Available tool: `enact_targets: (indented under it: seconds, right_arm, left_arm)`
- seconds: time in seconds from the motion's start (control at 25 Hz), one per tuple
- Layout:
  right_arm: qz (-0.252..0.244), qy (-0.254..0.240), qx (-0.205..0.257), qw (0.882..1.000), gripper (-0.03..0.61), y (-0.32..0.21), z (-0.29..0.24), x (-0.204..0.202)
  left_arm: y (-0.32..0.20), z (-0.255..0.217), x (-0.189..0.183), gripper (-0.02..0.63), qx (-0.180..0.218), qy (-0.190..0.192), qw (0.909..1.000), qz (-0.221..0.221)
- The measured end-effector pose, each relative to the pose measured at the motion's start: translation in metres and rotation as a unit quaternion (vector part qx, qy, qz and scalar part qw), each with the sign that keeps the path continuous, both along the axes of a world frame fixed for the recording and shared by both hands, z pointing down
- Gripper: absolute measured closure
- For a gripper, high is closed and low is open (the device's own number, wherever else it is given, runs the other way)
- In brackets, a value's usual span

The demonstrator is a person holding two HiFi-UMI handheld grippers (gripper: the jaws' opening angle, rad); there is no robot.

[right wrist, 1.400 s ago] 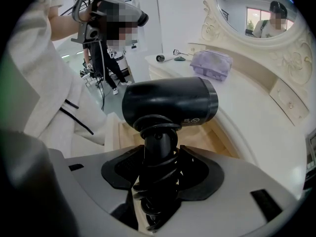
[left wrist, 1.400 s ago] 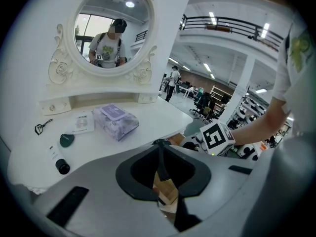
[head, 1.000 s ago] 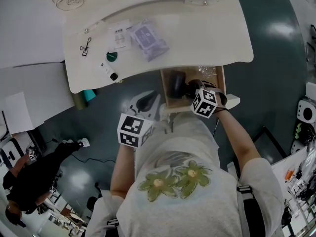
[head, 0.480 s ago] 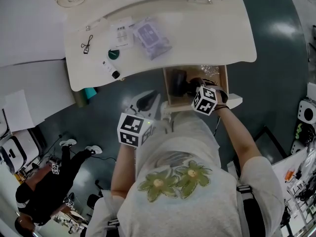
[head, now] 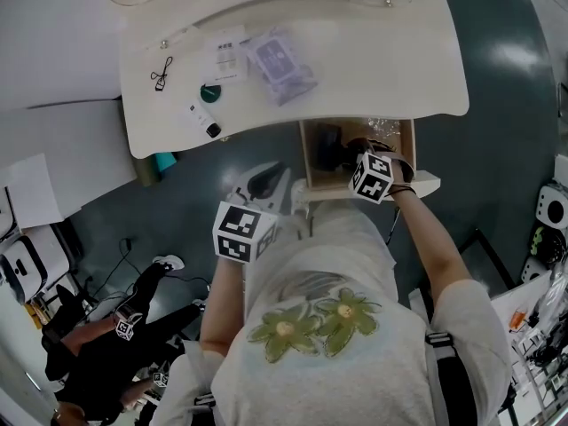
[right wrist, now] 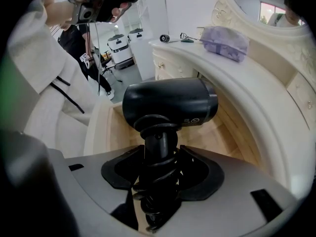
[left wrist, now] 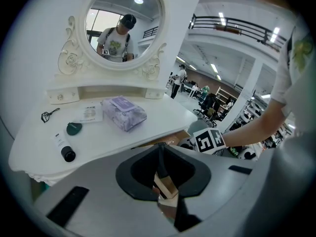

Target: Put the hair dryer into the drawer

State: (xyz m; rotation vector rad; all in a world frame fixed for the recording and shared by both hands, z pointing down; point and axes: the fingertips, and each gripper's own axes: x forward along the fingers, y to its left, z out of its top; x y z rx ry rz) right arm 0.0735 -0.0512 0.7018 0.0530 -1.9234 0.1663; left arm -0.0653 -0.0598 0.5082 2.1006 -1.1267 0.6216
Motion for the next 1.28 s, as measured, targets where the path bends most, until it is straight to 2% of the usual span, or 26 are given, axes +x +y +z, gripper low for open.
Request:
enact_targets:
  seconds: [1.28]
  right_arm:
    - [-0.026, 0.030, -0.029, 0.999, 0.361, -0.004, 0.043, 0.005]
  left_arm:
    - [0.000, 0.014, -0.007, 0.577, -0.018, -0.005, 0.9998, -0.007]
